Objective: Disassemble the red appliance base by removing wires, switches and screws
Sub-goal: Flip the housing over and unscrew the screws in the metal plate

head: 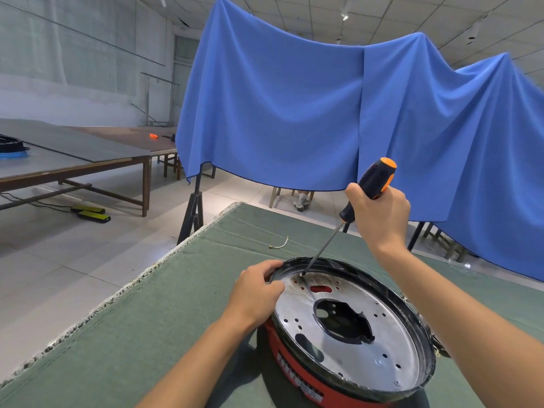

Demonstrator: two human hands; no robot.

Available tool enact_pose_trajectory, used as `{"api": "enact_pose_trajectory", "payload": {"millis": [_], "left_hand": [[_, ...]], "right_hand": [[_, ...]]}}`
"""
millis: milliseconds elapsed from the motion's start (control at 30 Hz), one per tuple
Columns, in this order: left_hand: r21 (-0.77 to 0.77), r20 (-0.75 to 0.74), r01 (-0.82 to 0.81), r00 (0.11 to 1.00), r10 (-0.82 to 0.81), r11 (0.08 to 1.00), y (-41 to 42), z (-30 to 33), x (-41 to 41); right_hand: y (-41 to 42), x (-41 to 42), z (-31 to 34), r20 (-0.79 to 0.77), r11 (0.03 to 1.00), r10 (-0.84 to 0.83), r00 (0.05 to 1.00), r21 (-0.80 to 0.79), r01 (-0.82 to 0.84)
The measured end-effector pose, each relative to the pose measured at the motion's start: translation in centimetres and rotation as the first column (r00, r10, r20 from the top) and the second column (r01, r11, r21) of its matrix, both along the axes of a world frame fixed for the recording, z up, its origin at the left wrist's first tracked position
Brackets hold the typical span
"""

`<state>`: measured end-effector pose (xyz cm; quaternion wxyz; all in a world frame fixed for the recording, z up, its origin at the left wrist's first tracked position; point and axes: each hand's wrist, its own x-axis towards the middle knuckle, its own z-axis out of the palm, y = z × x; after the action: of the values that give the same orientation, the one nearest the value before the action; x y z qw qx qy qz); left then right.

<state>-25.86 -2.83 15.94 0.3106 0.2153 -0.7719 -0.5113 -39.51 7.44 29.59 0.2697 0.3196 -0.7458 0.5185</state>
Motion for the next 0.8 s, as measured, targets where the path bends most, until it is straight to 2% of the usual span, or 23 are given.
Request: {"api": "enact_pose_trajectory", "payload": {"millis": [800], "left_hand": [[-0.012,0.005,0.010,1.000,-0.010,1.000,-0.07,0.12,0.07]], "right_hand": [[0.51,-1.02,-0.23,0.030,1.000,0.001,1.000,-0.012,-0.001]]}}
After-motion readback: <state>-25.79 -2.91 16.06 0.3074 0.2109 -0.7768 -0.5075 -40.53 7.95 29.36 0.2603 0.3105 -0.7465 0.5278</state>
